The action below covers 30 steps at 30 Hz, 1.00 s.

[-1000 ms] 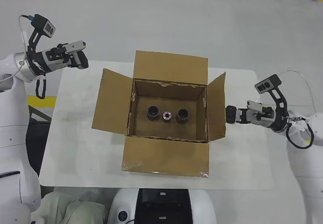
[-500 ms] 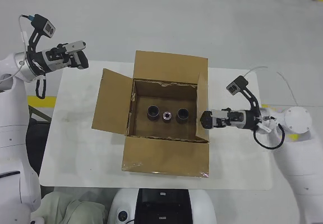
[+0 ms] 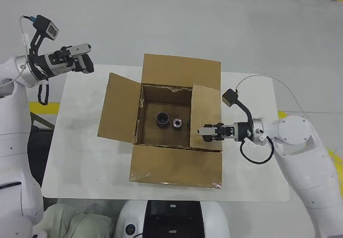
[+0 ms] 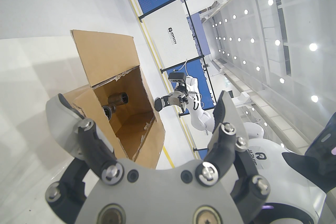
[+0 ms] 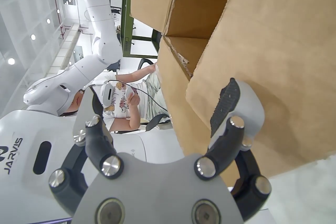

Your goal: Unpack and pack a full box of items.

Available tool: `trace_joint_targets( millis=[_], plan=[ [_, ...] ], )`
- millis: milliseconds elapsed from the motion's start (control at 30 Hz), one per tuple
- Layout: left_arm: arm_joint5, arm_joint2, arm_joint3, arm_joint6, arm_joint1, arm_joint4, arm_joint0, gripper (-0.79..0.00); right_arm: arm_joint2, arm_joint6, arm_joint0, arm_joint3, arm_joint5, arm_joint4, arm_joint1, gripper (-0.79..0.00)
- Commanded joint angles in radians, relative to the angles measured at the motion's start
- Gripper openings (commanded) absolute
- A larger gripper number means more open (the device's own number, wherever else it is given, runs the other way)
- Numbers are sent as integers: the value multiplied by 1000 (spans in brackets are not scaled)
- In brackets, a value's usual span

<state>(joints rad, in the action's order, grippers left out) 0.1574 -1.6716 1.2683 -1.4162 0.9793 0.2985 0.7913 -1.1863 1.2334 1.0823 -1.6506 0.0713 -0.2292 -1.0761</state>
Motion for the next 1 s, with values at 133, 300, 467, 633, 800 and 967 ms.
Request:
trace_joint_targets(
  millis=[133, 300, 467, 633, 800, 967],
  plan=[
    [0, 0, 0, 0, 0, 0, 0, 0, 22, -12, -2, -6, -13, 34, 2, 0],
    [0, 0, 0, 0, 0, 0, 0, 0, 39, -19, -7, -3, -18, 43, 2, 0],
    [0, 0, 0, 0, 0, 0, 0, 0, 49, -39, -9, 1, -22, 62, 3, 0],
    [0, 0, 0, 0, 0, 0, 0, 0, 51, -40, -9, 1, -21, 62, 4, 0],
    [0, 0, 0, 0, 0, 0, 0, 0, 51, -40, -9, 1, -21, 62, 4, 0],
    [0, 0, 0, 0, 0, 0, 0, 0, 51, -40, -9, 1, -21, 62, 4, 0]
  ],
)
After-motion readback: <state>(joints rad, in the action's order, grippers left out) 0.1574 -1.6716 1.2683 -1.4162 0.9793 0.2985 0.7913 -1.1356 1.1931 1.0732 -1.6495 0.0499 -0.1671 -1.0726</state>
